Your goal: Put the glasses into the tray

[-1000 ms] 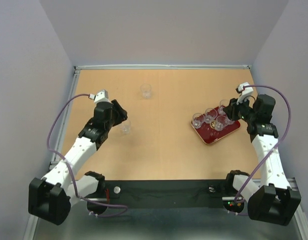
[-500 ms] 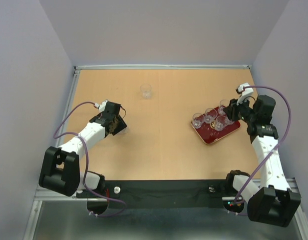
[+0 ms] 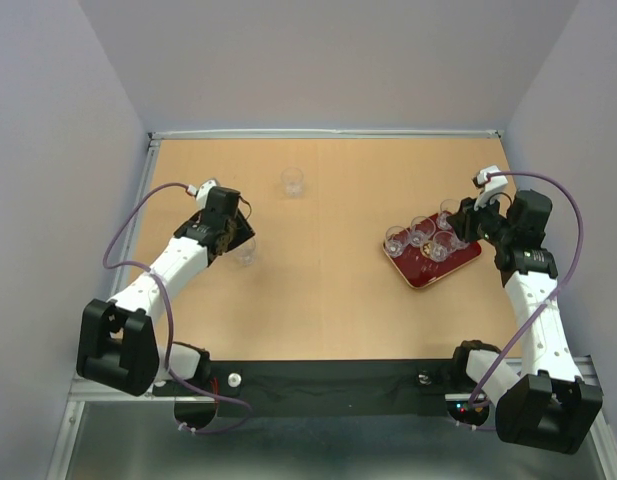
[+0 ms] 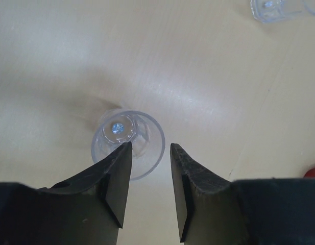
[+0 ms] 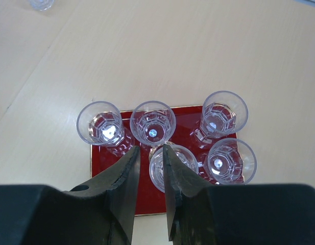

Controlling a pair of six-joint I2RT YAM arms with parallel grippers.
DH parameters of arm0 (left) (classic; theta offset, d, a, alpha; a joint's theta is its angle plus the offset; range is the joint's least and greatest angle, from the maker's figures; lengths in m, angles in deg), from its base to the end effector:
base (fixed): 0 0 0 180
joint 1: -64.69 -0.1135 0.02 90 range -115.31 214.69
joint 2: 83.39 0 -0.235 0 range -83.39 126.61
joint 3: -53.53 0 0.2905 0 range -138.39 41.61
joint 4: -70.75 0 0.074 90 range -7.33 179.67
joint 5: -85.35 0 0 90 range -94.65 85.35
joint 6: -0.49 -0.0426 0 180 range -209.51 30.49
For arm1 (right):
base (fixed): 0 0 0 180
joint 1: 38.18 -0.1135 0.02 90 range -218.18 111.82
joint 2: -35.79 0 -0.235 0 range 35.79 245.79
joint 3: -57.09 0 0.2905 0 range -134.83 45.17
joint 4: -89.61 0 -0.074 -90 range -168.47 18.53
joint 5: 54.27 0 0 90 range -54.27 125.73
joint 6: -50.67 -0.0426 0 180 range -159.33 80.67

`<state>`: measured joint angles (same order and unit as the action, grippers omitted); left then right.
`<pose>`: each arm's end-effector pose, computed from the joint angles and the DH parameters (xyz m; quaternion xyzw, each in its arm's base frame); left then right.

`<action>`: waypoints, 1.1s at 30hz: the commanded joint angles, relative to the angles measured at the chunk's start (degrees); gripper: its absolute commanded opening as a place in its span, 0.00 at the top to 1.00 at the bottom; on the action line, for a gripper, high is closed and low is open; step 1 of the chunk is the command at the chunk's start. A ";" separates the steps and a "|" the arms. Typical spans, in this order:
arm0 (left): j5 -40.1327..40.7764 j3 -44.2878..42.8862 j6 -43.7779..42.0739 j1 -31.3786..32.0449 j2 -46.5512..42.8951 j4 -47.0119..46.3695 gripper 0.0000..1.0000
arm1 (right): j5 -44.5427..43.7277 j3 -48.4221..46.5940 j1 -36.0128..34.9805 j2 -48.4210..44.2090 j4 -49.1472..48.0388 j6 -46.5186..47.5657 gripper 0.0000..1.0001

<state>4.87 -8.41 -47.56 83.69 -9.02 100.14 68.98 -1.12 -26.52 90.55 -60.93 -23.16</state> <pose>0.3113 -0.0997 0.1999 -0.2142 0.8848 -0.1410 0.3890 0.2720 -0.0323 0.2748 -0.1834 0.8060 0.1134 0.5511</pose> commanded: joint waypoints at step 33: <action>2.70 4.40 8.32 -1.16 0.42 4.33 0.52 | -1.44 0.93 0.47 -1.33 -1.28 0.98 0.70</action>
<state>8.30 -5.29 -40.41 83.23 -9.53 105.89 68.24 -1.09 -26.52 90.55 -60.93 -22.86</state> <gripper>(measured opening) 0.496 0.303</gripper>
